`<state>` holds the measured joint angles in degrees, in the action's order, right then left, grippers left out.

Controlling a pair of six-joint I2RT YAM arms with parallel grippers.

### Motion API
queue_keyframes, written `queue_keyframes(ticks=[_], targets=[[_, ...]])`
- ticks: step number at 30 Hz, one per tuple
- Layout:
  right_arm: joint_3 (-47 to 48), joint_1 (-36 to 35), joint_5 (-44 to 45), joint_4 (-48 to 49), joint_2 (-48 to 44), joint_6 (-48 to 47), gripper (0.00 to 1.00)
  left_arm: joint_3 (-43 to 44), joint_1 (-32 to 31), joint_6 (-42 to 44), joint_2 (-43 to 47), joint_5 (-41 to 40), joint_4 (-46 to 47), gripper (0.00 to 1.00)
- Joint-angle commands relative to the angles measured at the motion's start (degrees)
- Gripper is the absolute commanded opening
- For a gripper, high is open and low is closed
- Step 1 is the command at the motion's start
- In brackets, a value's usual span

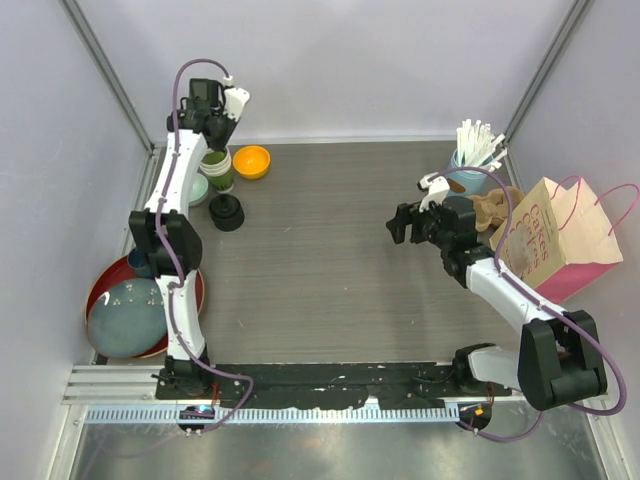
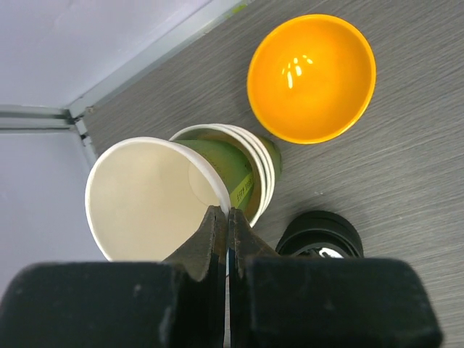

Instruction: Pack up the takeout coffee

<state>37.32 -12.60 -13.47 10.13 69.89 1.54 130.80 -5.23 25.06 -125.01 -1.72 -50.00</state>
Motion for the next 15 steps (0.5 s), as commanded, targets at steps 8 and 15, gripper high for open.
queue_keyframes(ticks=[8, 15], targets=[[3.7, -1.3, -1.4, 0.0, -1.5, 0.6, 0.81, 5.5, -0.7, 0.8, 12.8, -1.7, 0.9, 0.0], [7.9, -1.3, 4.1, -5.0, -3.9, 5.7, 0.81, 1.4, -8.5, 1.1, 22.9, 2.9, -5.9, 0.0]])
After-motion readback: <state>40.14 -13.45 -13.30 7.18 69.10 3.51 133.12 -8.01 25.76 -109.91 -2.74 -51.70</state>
